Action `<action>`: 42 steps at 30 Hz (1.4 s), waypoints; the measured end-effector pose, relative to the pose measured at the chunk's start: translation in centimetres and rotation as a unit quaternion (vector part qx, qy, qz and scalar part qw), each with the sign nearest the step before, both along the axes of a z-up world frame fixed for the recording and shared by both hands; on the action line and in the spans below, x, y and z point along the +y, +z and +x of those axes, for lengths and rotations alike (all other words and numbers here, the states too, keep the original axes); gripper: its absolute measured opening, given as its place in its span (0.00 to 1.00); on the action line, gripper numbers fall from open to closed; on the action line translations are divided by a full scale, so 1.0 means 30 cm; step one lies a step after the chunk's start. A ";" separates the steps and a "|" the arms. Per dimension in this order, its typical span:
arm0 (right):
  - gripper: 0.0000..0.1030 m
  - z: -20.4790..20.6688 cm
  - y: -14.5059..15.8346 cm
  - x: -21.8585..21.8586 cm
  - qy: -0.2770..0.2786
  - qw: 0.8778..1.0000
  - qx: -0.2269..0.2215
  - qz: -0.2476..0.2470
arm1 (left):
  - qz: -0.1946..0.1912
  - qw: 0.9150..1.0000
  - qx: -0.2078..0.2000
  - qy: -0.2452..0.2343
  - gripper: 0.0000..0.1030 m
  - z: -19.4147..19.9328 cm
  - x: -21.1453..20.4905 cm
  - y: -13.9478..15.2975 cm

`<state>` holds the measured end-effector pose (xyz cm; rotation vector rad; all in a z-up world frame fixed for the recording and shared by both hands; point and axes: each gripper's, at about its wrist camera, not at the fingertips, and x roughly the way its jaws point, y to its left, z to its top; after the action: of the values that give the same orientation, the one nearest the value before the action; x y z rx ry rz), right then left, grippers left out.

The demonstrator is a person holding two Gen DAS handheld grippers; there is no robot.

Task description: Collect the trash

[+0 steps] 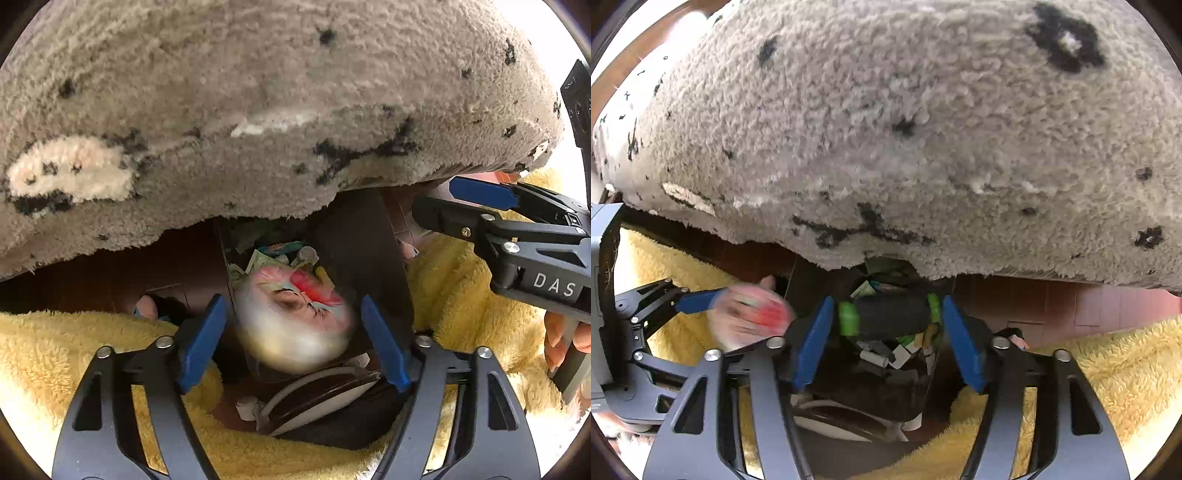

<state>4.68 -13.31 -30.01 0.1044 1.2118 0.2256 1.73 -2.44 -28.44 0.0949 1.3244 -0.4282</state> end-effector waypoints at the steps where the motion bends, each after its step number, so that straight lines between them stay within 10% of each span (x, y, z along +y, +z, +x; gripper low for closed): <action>1: 0.64 0.003 0.011 -0.006 -0.002 1.000 -0.002 -0.001 | 0.001 1.000 -0.003 0.000 0.72 -0.001 -0.001 0.008; 16: 0.97 -0.049 0.313 -0.177 -0.064 0.990 -0.122 -0.017 | -0.005 0.988 -0.148 0.037 0.91 -0.028 0.052 0.328; 25: 0.97 -0.128 0.733 -0.249 -0.105 0.938 -0.325 -0.051 | -0.024 0.926 -0.367 0.085 0.92 -0.078 0.105 0.766; 32: 0.97 -0.167 0.987 -0.308 -0.133 0.891 -0.429 -0.064 | -0.046 0.884 -0.453 0.106 0.92 -0.064 0.127 1.011; 42: 0.97 -0.135 1.163 -0.332 -0.173 0.860 -0.474 -0.079 | -0.079 0.865 -0.482 0.118 0.92 0.004 0.138 1.171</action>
<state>0.64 -23.26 4.88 0.0527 0.2048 -0.1439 1.86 1.69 6.70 0.0003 0.2971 -0.2166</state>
